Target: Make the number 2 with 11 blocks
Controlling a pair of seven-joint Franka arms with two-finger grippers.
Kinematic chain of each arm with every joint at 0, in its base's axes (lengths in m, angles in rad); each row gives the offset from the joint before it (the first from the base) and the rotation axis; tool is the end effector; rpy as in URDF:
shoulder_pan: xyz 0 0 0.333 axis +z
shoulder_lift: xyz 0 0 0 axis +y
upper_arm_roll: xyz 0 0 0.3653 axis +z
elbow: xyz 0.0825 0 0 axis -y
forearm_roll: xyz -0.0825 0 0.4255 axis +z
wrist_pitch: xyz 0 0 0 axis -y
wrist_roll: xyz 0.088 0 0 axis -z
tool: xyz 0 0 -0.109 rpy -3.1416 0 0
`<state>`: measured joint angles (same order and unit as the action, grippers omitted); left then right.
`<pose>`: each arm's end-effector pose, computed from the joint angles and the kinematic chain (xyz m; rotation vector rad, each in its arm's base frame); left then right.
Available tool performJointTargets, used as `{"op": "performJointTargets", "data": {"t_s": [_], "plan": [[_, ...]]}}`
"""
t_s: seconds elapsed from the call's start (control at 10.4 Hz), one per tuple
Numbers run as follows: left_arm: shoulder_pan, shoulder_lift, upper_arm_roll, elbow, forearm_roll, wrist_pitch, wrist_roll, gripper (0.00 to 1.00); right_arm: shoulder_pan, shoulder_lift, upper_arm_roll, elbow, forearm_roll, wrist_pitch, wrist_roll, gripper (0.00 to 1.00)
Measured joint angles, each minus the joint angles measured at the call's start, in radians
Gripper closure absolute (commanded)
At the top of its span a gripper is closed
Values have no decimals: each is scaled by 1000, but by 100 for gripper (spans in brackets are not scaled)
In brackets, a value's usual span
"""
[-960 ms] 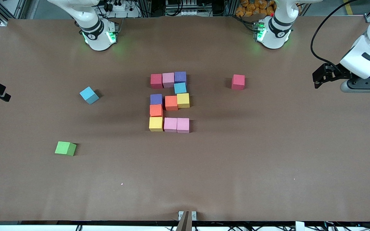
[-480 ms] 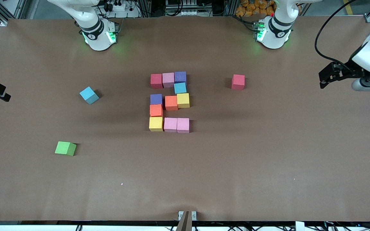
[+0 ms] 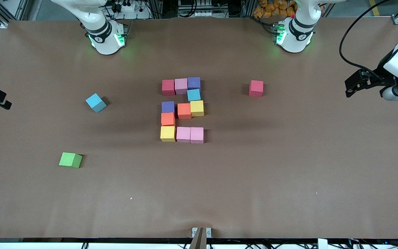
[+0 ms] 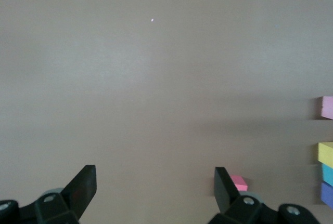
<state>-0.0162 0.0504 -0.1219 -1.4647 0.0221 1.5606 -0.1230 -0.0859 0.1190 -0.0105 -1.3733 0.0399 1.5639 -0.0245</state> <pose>0.6086 -0.0798 0.6951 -3.1308 0.0220 -0.0745 0.6361 -0.0566 0.6992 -3.1034 0.1088 -0.1146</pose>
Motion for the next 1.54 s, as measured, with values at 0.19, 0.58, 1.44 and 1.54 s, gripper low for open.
{"op": "performJointTargets", "data": {"t_s": [0.19,0.58,1.44,1.54], "plan": [[34,0,2,1,-59,7,0,0,0,0,0,0,0,0,0,0],[46,0,-3,3,-65,36,0,0,0,7,0,-7,0,7,0,0],[43,0,-9,3,-65,45,0,0,0,8,0,-6,0,7,0,0],[43,0,-9,3,-65,45,0,0,0,8,0,-6,0,7,0,0]]}}
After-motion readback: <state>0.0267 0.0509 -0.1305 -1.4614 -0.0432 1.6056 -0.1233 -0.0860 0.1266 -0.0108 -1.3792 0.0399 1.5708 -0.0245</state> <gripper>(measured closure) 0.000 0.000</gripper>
